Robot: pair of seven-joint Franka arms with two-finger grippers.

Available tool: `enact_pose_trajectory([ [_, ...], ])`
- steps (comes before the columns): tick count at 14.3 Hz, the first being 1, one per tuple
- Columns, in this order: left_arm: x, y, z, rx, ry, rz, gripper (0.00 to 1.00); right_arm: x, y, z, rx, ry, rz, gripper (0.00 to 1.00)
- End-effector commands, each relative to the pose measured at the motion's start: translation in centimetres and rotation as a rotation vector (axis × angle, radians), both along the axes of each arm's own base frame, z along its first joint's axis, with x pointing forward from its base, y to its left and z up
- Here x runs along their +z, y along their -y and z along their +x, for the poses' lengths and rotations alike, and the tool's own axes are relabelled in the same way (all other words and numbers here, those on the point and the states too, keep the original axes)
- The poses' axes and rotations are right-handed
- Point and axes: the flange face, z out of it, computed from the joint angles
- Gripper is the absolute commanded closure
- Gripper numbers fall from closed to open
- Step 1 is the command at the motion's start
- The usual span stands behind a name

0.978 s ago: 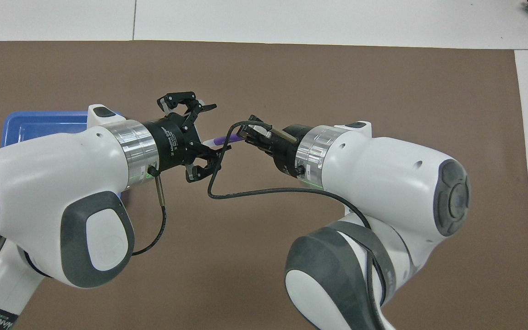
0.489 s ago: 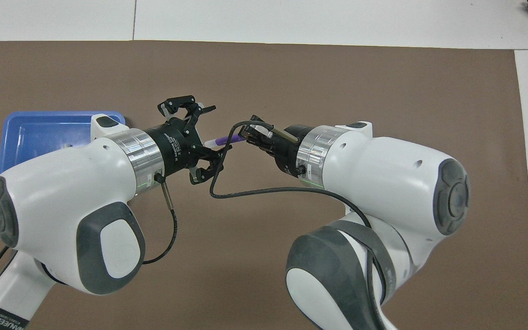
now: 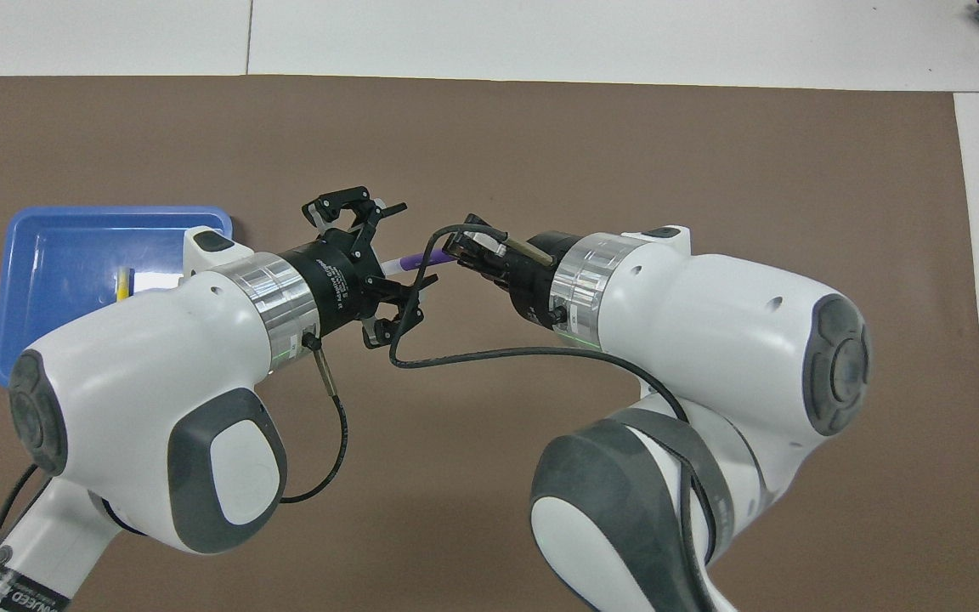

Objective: Right arm passes pens to left for tray arrangement
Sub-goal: 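Bring the purple pen to the left gripper while the left gripper grasps it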

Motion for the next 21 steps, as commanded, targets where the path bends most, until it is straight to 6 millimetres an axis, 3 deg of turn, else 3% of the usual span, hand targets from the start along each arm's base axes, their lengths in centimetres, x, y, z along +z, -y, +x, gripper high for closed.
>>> enact_pose_trajectory([
  [1, -0.86, 0.57, -0.60, 0.019, 0.008, -0.012, 0.19, -0.06, 0.38, -0.13, -0.022, -0.007, 0.022, 1.00],
  [8, -1.39, 0.69, -0.43, 0.021, 0.003, -0.009, 0.21, -0.06, 0.55, -0.03, -0.025, -0.007, 0.022, 1.00],
  [10, -1.38, 0.68, -0.42, 0.021, 0.006, -0.009, 0.37, 0.02, 0.54, -0.02, -0.025, -0.005, 0.022, 1.00],
  [11, -1.38, 0.68, -0.42, 0.019, 0.006, -0.008, 0.60, 0.02, 0.62, 0.03, -0.026, -0.005, 0.022, 1.00],
  [14, -1.38, 0.68, -0.42, 0.021, 0.006, -0.009, 1.00, 0.02, 0.54, -0.02, -0.025, -0.005, 0.022, 1.00],
  [21, -1.52, 0.67, -0.46, -0.004, 0.023, 0.011, 1.00, -0.07, 0.70, 0.11, -0.028, -0.007, 0.022, 1.00],
])
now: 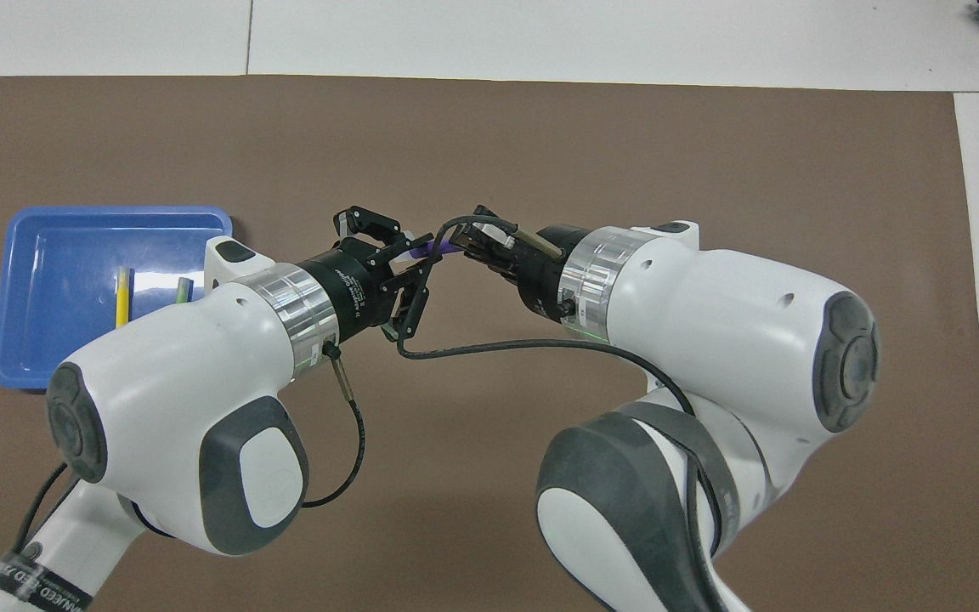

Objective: Right arm passes pens to left for tray arrangement
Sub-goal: 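Bring the purple pen to the left gripper while the left gripper grasps it, then carry the purple pen to the tray with the left gripper while the right gripper withdraws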

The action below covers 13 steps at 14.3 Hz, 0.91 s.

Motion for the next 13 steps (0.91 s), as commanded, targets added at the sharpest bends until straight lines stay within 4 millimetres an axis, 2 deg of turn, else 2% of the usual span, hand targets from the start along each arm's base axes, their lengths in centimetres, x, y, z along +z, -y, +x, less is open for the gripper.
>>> enact_pose_trajectory([
  [1, -0.1, -0.6, 0.2, 0.018, 0.015, -0.005, 1.00, 0.0, 0.3, -0.2, -0.014, -0.016, 0.019, 1.00],
  [3, -0.1, -0.5, 0.2, 0.016, 0.016, -0.005, 1.00, 0.2, 0.3, -0.1, -0.013, -0.011, 0.019, 1.00],
  [4, -0.1, -0.5, 0.2, 0.017, 0.015, -0.005, 1.00, 0.2, 0.3, -0.1, -0.015, -0.012, 0.020, 0.62],
  [5, -0.1, -0.5, 0.2, 0.018, 0.015, -0.006, 1.00, 0.2, 0.3, -0.1, -0.012, -0.010, 0.018, 0.07],
  [6, -0.1, -0.6, 0.2, 0.018, 0.014, -0.005, 1.00, 0.2, 0.3, -0.1, -0.004, -0.004, 0.014, 0.00],
  [9, 0.0, -0.8, 0.3, 0.019, 0.018, -0.003, 1.00, 0.3, 0.7, 0.0, -0.006, -0.007, 0.010, 0.00],
  [11, -0.1, -1.4, 0.6, -0.007, 0.039, 0.020, 1.00, 0.1, 2.4, 0.8, -0.014, -0.011, -0.009, 0.00],
  [13, -0.4, -3.2, 1.5, -0.078, 0.076, 0.085, 1.00, -0.4, 4.0, 1.4, 0.088, -0.017, -0.082, 0.00],
])
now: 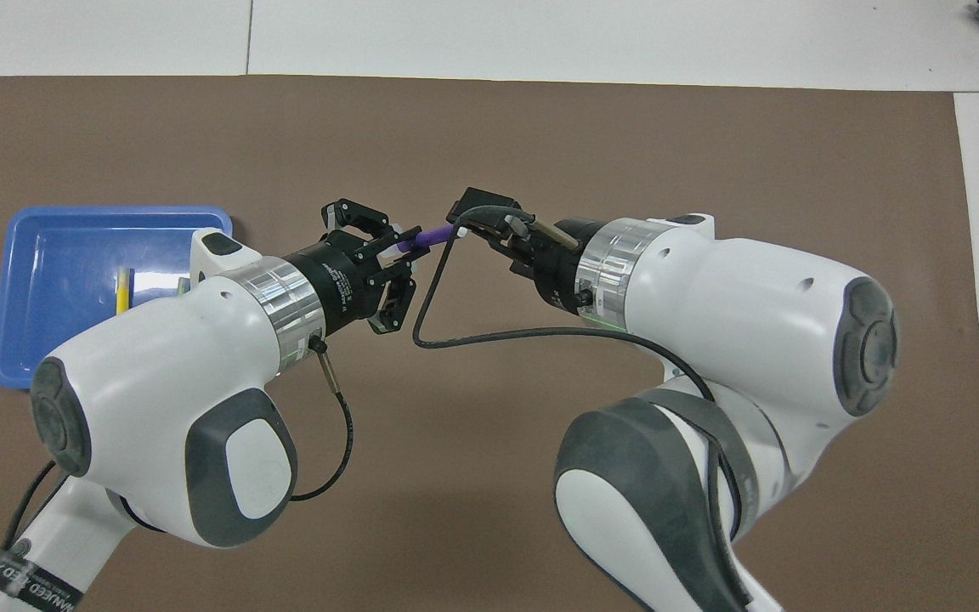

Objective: Right arm passes pens to left for tray arrangement
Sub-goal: 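Carry the purple pen to the tray with the left gripper while the right gripper withdraws, then lower the purple pen into the tray beside the yellow pen, open the left gripper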

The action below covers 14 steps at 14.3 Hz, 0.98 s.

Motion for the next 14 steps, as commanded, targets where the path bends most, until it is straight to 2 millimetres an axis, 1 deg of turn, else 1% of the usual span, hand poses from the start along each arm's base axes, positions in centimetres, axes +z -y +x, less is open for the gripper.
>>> enact_pose_trajectory([
  [1, -0.5, -2.7, 0.9, -0.132, 0.032, 0.094, 1.00, -0.2, 3.4, 0.8, 0.145, -0.013, -0.092, 0.00],
  [3, -1.0, -5.9, 1.8, -0.325, 0.040, 0.186, 1.00, 0.1, 6.6, 1.3, 0.265, -0.049, -0.182, 0.00],
  [4, -0.9, -7.6, 2.2, -0.423, 0.046, 0.218, 1.00, 0.7, 8.2, 1.5, 0.312, -0.062, -0.256, 0.00],
  [5, -1.0, -9.4, 2.4, -0.519, 0.057, 0.244, 1.00, 1.0, 9.1, 1.5, 0.353, -0.072, -0.321, 0.00],
  [8, -1.3, -14.7, 2.5, -0.727, 0.096, 0.302, 1.00, 2.2, 11.0, 0.4, 0.432, -0.143, -0.429, 0.00],
  [9, -1.7, -16.3, 2.4, -0.812, 0.103, 0.340, 1.00, 2.7, 11.3, 0.3, 0.444, -0.156, -0.465, 0.00],
  [10, -1.7, -18.1, 2.3, -0.903, 0.109, 0.399, 1.00, 3.5, 11.6, 0.2, 0.454, -0.160, -0.506, 0.00],
  [12, -1.8, -21.2, 2.0, -1.077, 0.119, 0.485, 1.00, 4.5, 12.3, 0.0, 0.481, -0.184, -0.558, 0.00],
  [14, -2.4, -24.7, 1.7, -1.227, 0.130, 0.551, 1.00, 4.8, 13.6, 0.0, 0.516, -0.200, -0.584, 0.00],
])
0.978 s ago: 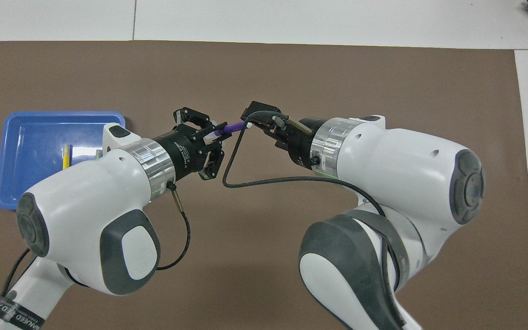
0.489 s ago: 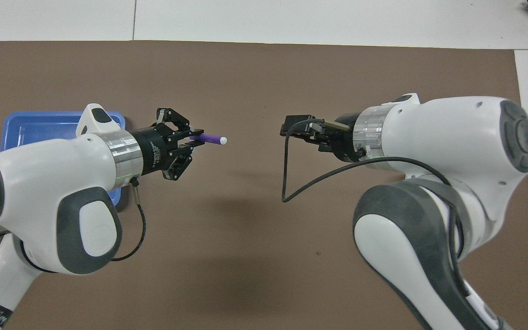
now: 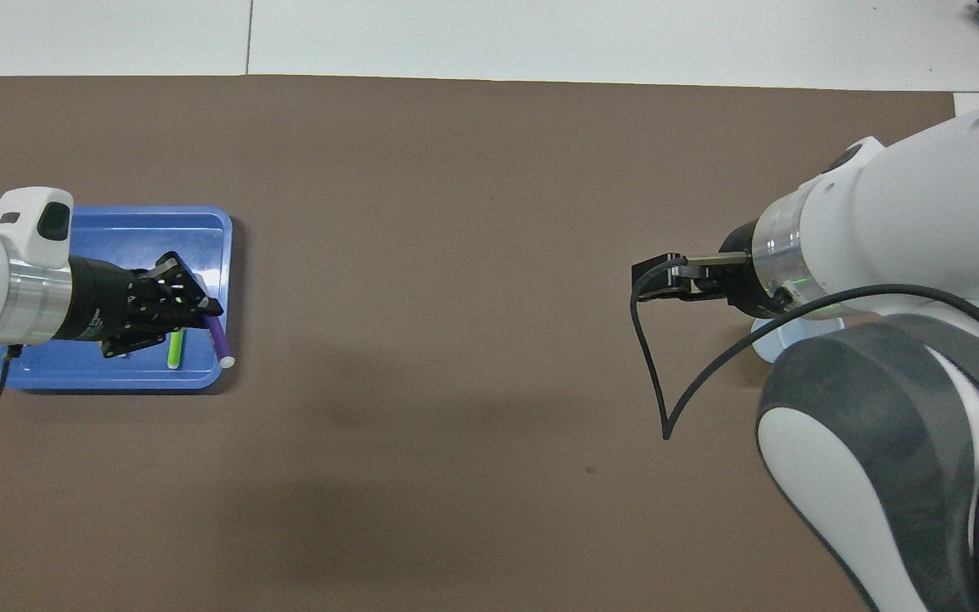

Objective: Right arm passes pens to left for tray arrangement
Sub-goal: 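Lower the purple pen into the tray beside the yellow pen, open the left gripper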

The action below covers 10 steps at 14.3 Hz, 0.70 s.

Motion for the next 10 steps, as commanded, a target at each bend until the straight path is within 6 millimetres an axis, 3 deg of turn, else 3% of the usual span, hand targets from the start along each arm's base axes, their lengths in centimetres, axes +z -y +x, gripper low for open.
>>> enact_pose_trajectory([
  [1, 0.0, -4.2, -0.6, -0.200, 0.019, 0.105, 1.00, 1.0, 2.2, 0.2, 0.083, -0.014, -0.054, 0.00],
  [5, -2.3, -11.5, 0.4, -0.416, 0.042, 0.230, 1.00, 3.1, 4.1, 0.6, 0.126, -0.032, -0.145, 0.00],
  [10, -6.5, -14.7, 2.8, -0.538, 0.046, 0.317, 1.00, 3.0, 4.5, 1.0, 0.143, -0.015, -0.140, 0.00],
])
